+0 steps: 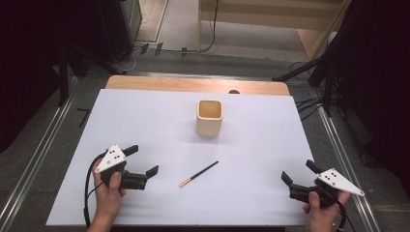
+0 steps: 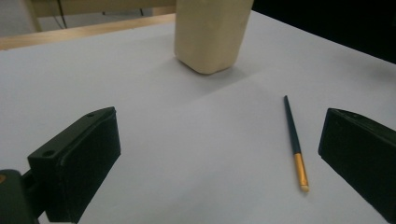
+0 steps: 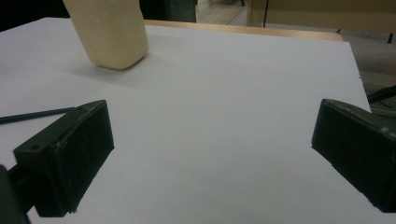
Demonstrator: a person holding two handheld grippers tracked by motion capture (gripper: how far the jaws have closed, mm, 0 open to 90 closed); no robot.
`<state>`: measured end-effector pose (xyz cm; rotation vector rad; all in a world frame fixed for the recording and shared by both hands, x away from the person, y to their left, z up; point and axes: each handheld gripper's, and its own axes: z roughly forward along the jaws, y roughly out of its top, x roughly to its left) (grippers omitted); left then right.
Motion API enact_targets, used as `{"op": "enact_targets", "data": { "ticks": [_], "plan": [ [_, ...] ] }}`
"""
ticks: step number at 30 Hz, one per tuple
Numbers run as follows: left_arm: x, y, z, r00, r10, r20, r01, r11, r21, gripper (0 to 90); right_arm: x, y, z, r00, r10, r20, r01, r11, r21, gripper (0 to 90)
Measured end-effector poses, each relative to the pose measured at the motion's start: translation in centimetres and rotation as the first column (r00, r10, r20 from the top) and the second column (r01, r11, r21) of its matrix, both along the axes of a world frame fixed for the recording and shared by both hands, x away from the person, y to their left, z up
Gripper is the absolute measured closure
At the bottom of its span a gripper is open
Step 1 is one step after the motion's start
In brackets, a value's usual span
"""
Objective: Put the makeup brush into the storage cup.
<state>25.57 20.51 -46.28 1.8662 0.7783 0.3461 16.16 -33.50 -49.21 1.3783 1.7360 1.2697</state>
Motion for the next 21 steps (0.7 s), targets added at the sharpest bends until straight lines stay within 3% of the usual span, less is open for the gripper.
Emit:
{"op": "enact_targets", "data": {
  "ticks": [13, 19, 21],
  "plan": [
    [0.9, -3.1, 0.5, 0.9958, -0.083, -0.04, 0.084, 0.996, 0.03, 0.0, 0.2, 0.3, -0.2, 0.9998, 0.015, -0.009, -0.015, 0.9999, -0.005, 0.0],
    [1.3, -4.9, 0.6, 0.9902, -0.109, -0.087, 0.118, 0.9881, 0.099, 0.0, 0.2, 0.3, -0.3, 0.9998, 0.017, -0.01, -0.017, 0.9998, -0.005, 0.0],
    [1.6, -6.0, 0.8, 0.9883, -0.102, -0.114, 0.118, 0.9821, 0.147, 2.9, 0.3, 0.3, -0.3, 0.9997, 0.017, -0.016, -0.017, 0.9998, -0.005, 0.0]
  ]
}}
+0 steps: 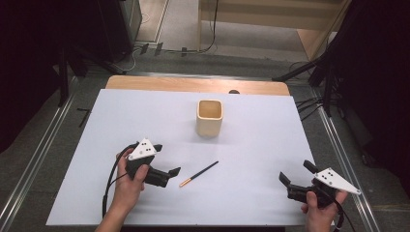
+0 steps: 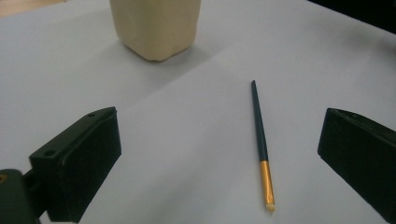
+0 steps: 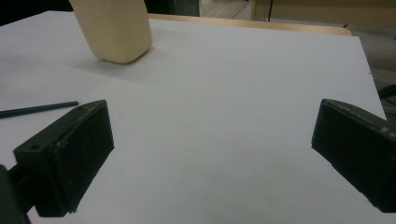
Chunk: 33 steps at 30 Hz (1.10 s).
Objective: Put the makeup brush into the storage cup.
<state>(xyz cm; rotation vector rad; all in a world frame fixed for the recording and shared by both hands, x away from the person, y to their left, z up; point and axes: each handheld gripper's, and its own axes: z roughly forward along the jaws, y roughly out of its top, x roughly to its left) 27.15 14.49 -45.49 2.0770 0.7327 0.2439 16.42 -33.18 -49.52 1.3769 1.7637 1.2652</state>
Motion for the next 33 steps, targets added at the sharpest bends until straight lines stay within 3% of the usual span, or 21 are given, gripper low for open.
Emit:
{"op": "enact_targets", "data": {
  "ticks": [2, 3, 6, 11, 12, 13, 14, 15, 16, 18, 21, 22, 26, 28, 29, 30, 32, 33],
  "plan": [
    [0.1, -0.4, 0.0, 1.0, 0.001, 0.004, -0.001, 0.9997, 0.025, 7.9, 0.0, 0.0, 0.0, 1.0, 0.002, 0.0, -0.002, 1.0, 0.002, 0.0],
    [0.2, -1.0, 0.0, 1.0, -0.007, 0.006, 0.007, 0.9979, 0.064, 7.9, 0.0, 0.1, 0.0, 1.0, 0.001, -0.003, -0.001, 1.0, 0.001, 0.0],
    [0.4, -1.7, -0.1, 0.9998, -0.018, -0.006, 0.018, 0.9969, 0.076, 7.9, 0.1, 0.0, -0.1, 1.0, 0.001, -0.003, -0.001, 1.0, 0.002, 0.0],
    [0.6, -3.3, -0.1, 0.9991, -0.037, -0.02, 0.04, 0.9875, 0.152, 8.8, 0.1, 0.1, -0.2, 0.9999, 0.004, -0.01, -0.004, 1.0, -0.004, 0.0],
    [0.6, -3.7, -0.1, 0.9986, -0.043, -0.029, 0.048, 0.9841, 0.171, 8.8, 0.1, 0.1, -0.2, 0.9999, 0.004, -0.01, -0.004, 1.0, -0.004, 0.0],
    [0.5, -4.3, -0.3, 0.9987, -0.04, -0.032, 0.046, 0.9741, 0.221, 16.2, 0.2, 0.1, -0.2, 0.9999, 0.006, -0.014, -0.007, 0.9999, -0.008, 0.0],
    [0.5, -4.3, -0.3, 0.9987, -0.04, -0.032, 0.046, 0.9741, 0.221, 16.2, 0.2, 0.1, -0.2, 0.9999, 0.006, -0.014, -0.007, 0.9999, -0.008, 0.0],
    [0.4, -5.2, -0.6, 0.9981, -0.043, -0.045, 0.054, 0.9569, 0.285, 16.5, 0.4, 0.2, -0.3, 0.9998, 0.01, -0.018, -0.01, 0.9999, -0.006, 0.0],
    [0.3, -5.7, -0.8, 0.998, -0.041, -0.049, 0.054, 0.9505, 0.306, 17.5, 0.4, 0.2, -0.3, 0.9997, 0.013, -0.019, -0.013, 0.9999, -0.009, 0.0],
    [0.2, -6.3, -0.9, 0.9976, -0.042, -0.056, 0.058, 0.9465, 0.318, 19.0, 0.6, 0.4, -0.3, 0.9996, 0.016, -0.023, -0.016, 0.9997, -0.018, 0.0],
    [-0.1, -6.9, -0.9, 0.9958, -0.059, -0.071, 0.078, 0.946, 0.315, 18.7, 0.7, 0.6, -0.3, 0.9994, 0.022, -0.027, -0.022, 0.9994, -0.025, 0.0],
    [-0.2, -7.3, -0.9, 0.9954, -0.06, -0.074, 0.081, 0.9419, 0.326, 19.5, 0.7, 0.6, -0.4, 0.9994, 0.022, -0.028, -0.023, 0.9993, -0.029, 0.0],
    [-0.8, -8.1, -0.7, 0.9911, -0.083, -0.104, 0.113, 0.9372, 0.33, 33.7, 0.8, 0.6, -0.4, 0.9992, 0.018, -0.036, -0.019, 0.9995, -0.024, 0.0],
    [-0.9, -8.2, -0.6, 0.985, -0.119, -0.125, 0.155, 0.926, 0.344, 43.4, 0.8, 0.5, -0.4, 0.9992, 0.017, -0.037, -0.018, 0.9996, -0.024, 0.0],
    [-0.9, -8.2, -0.6, 0.985, -0.119, -0.125, 0.155, 0.926, 0.344, 47.5, 0.8, 0.5, -0.4, 0.9992, 0.016, -0.038, -0.017, 0.9995, -0.026, 0.0],
    [-1.0, -8.3, -0.7, 0.984, -0.124, -0.127, 0.162, 0.9213, 0.353, 47.5, 0.8, 0.5, -0.4, 0.9992, 0.016, -0.038, -0.017, 0.9995, -0.026, 0.0],
    [-0.9, -8.6, -0.8, 0.9817, -0.13, -0.139, 0.174, 0.9096, 0.377, 54.2, 0.9, 0.5, -0.4, 0.9991, 0.016, -0.039, -0.017, 0.9995, -0.028, 0.0],
    [-0.7, -8.8, -1.0, 0.9745, -0.14, -0.175, 0.2, 0.8981, 0.392, 62.4, 0.9, 0.5, -0.4, 0.999, 0.016, -0.041, -0.018, 0.9995, -0.027, 0.0]
  ]
}}
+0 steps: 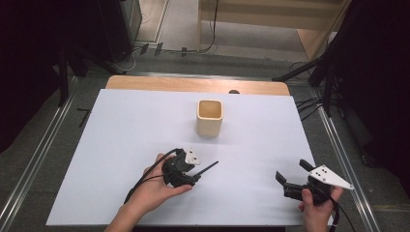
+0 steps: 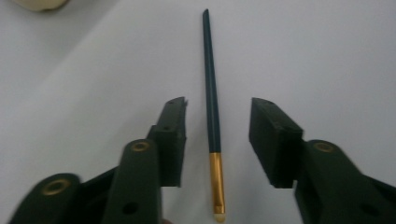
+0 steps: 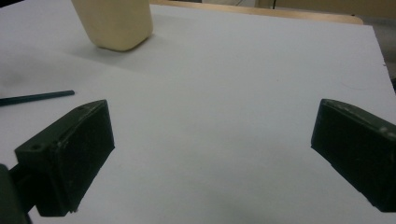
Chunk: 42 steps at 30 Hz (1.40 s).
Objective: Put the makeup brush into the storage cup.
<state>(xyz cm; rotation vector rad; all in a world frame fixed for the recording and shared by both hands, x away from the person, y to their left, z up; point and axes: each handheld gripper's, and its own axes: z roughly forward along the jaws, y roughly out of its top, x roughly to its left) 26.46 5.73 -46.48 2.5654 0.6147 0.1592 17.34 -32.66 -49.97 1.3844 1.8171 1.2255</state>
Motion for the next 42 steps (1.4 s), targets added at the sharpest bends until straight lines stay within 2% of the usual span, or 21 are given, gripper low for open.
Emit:
{"op": "enact_targets", "data": {
  "ticks": [1, 2, 3, 6, 9, 12, 19, 25, 29, 30, 31, 32, 34, 35, 36, 37, 38, 39, 40, 41, 42],
  "plan": [
    [0.0, 0.0, 0.0, 1.0, 0.0, 0.0, 0.0, 1.0, 0.0, 64.2, 0.0, 0.0, 0.0, 1.0, 0.0, 0.0, 0.0, 1.0, 0.0, 0.0],
    [0.3, -0.3, -0.1, 0.9988, -0.013, -0.048, 0.014, 0.9993, 0.036, 65.7, 0.1, 0.1, 0.0, 1.0, -0.001, -0.005, 0.001, 1.0, -0.001, 0.0],
    [0.3, -0.4, -0.2, 0.9982, -0.014, -0.059, 0.016, 0.999, 0.042, 66.4, 0.1, 0.1, -0.1, 1.0, 0.0, -0.007, 0.0, 1.0, -0.003, 0.0],
    [0.2, -0.7, -0.3, 0.9983, -0.005, -0.058, 0.01, 0.9971, 0.075, 68.1, 0.1, 0.1, -0.1, 0.9999, -0.002, -0.012, 0.002, 1.0, -0.005, 0.0],
    [0.1, -1.1, -0.7, 0.9991, 0.025, -0.034, -0.02, 0.9899, 0.141, 70.5, 0.1, 0.2, -0.1, 0.9999, -0.002, -0.016, 0.002, 1.0, -0.005, 0.0],
    [0.3, -1.2, -1.1, 0.9972, 0.037, -0.065, -0.027, 0.9866, 0.161, 72.4, 0.1, 0.2, -0.1, 0.9998, -0.002, -0.02, 0.002, 1.0, -0.005, 0.0],
    [0.4, -1.2, -1.3, 0.9959, 0.055, -0.072, -0.043, 0.9864, 0.158, 84.8, 0.2, 0.4, -0.1, 0.9998, -0.001, -0.022, 0.001, 1.0, -0.001, 0.0],
    [0.8, -0.6, -1.4, 0.994, 0.085, -0.07, -0.079, 0.9931, 0.087, 85.2, 0.2, 1.6, 0.1, 0.9992, 0.032, -0.025, -0.032, 0.9995, 0.003, 0.0],
    [0.9, -0.1, -0.8, 0.9944, 0.092, -0.052, -0.092, 0.9957, 0.002, 85.2, 0.3, 3.1, 0.5, 0.9976, 0.064, -0.024, -0.064, 0.9975, 0.032, 0.0],
    [0.9, 0.2, -0.5, 0.9941, 0.099, -0.044, -0.1, 0.9942, -0.038, 85.2, 0.5, 3.9, 0.6, 0.9978, 0.06, -0.028, -0.059, 0.9977, 0.032, 0.0],
    [0.9, 0.2, -0.5, 0.9941, 0.099, -0.044, -0.1, 0.9942, -0.038, 85.2, 0.5, 3.9, 0.6, 0.9978, 0.06, -0.028, -0.059, 0.9977, 0.032, 0.0],
    [1.0, 0.4, -0.2, 0.9939, 0.103, -0.038, -0.105, 0.9924, -0.063, 85.2, 0.7, 5.0, 0.8, 0.9986, 0.036, -0.039, -0.035, 0.9992, 0.02, 0.0],
    [1.0, 0.7, 0.1, 0.9935, 0.109, -0.032, -0.112, 0.9879, -0.108, 85.3, 0.8, 5.5, 0.9, 0.9986, 0.032, -0.043, -0.031, 0.9993, 0.019, 0.0],
    [1.0, 0.9, 0.3, 0.9934, 0.11, -0.034, -0.113, 0.9847, -0.133, 85.3, 1.0, 6.0, 1.1, 0.9983, 0.034, -0.047, -0.032, 0.999, 0.031, 0.0],
    [1.0, 1.2, 0.5, 0.9933, 0.111, -0.032, -0.115, 0.9782, -0.173, 85.2, 1.1, 6.9, 1.4, 0.9976, 0.05, -0.048, -0.046, 0.9957, 0.08, 1.0],
    [1.0, 1.2, 0.5, 0.9933, 0.111, -0.032, -0.115, 0.9782, -0.173, 85.2, 1.2, 7.3, 1.5, 0.9978, 0.051, -0.042, -0.047, 0.9949, 0.089, 3.0],
    [1.0, 1.5, 0.8, 0.9933, 0.112, -0.029, -0.116, 0.9703, -0.213, 85.3, 1.3, 8.0, 1.8, 0.9985, 0.042, -0.035, -0.038, 0.9942, 0.101, 6.1],
    [1.0, 1.5, 0.8, 0.9933, 0.112, -0.029, -0.116, 0.9703, -0.213, 85.2, 1.3, 8.0, 1.8, 0.9985, 0.042, -0.035, -0.038, 0.9942, 0.101, 6.1],
    [0.9, 1.7, 1.0, 0.993, 0.117, -0.016, -0.117, 0.9631, -0.242, 85.2, 1.4, 9.0, 2.3, 0.9991, 0.042, -0.006, -0.041, 0.9885, 0.145, 12.4],
    [0.9, 1.7, 1.0, 0.993, 0.117, -0.016, -0.117, 0.9631, -0.242, 85.3, 1.4, 9.3, 2.4, 0.9991, 0.041, -0.003, -0.04, 0.9885, 0.146, 13.5],
    [0.8, 1.8, 1.2, 0.9928, 0.119, -0.012, -0.118, 0.9579, -0.262, 85.3, 1.4, 9.3, 2.4, 0.9991, 0.041, -0.003, -0.04, 0.9885, 0.146, 13.5]
  ]
}}
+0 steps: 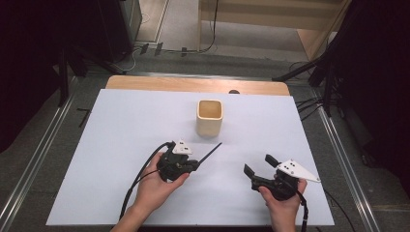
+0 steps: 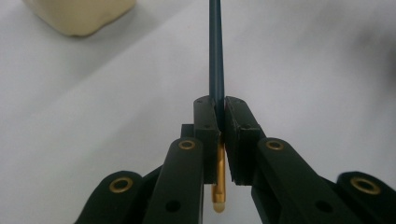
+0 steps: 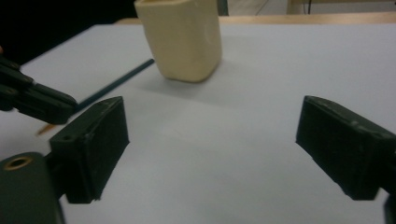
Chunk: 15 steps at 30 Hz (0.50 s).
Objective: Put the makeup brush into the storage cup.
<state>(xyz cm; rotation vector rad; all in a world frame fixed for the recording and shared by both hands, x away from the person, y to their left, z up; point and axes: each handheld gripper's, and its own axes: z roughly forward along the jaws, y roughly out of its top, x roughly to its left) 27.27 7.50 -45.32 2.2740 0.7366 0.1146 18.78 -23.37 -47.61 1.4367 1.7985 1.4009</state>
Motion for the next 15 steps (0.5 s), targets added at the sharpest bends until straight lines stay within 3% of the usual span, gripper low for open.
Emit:
{"op": "enact_targets", "data": {
  "ticks": [4, 6, 9, 11, 12, 13, 15],
  "plan": [
    [0.0, 0.7, 0.4, 0.9999, 0.011, 0.009, -0.01, 0.996, -0.089, 85.2, 0.5, 3.4, 0.9, 0.9997, -0.004, 0.023, 0.005, 0.9992, -0.039, 17.7],
    [0.0, 0.9, 0.5, 0.9998, 0.015, 0.014, -0.013, 0.9946, -0.103, 85.3, 0.6, 4.0, 1.0, 0.9997, -0.005, 0.024, 0.006, 0.9993, -0.036, 19.4],
    [-0.1, 1.1, 0.5, 0.9995, 0.023, 0.021, -0.02, 0.9907, -0.134, 85.3, 1.2, 5.4, 1.4, 0.9997, -0.018, 0.015, 0.018, 0.9998, 0.003, 24.2],
    [-0.1, 1.2, 0.6, 0.9994, 0.024, 0.026, -0.019, 0.9866, -0.162, 85.3, 1.9, 6.7, 1.8, 0.999, -0.043, -0.009, 0.043, 0.9967, 0.068, 29.8],
    [-0.2, 1.2, 0.6, 0.9992, 0.026, 0.03, -0.02, 0.9853, -0.169, 85.3, 1.9, 6.7, 1.8, 0.999, -0.043, -0.009, 0.043, 0.9967, 0.068, 29.8],
    [-0.2, 1.3, 0.6, 0.9993, 0.024, 0.031, -0.018, 0.9826, -0.185, 85.3, 2.3, 7.5, 2.1, 0.998, -0.058, -0.023, 0.061, 0.9905, 0.123, 35.0],
    [-0.2, 1.3, 0.6, 0.9993, 0.02, 0.031, -0.014, 0.9816, -0.19, 85.3, 2.5, 7.8, 2.2, 0.9981, -0.055, -0.029, 0.059, 0.9891, 0.135, 36.1]
  ]
}}
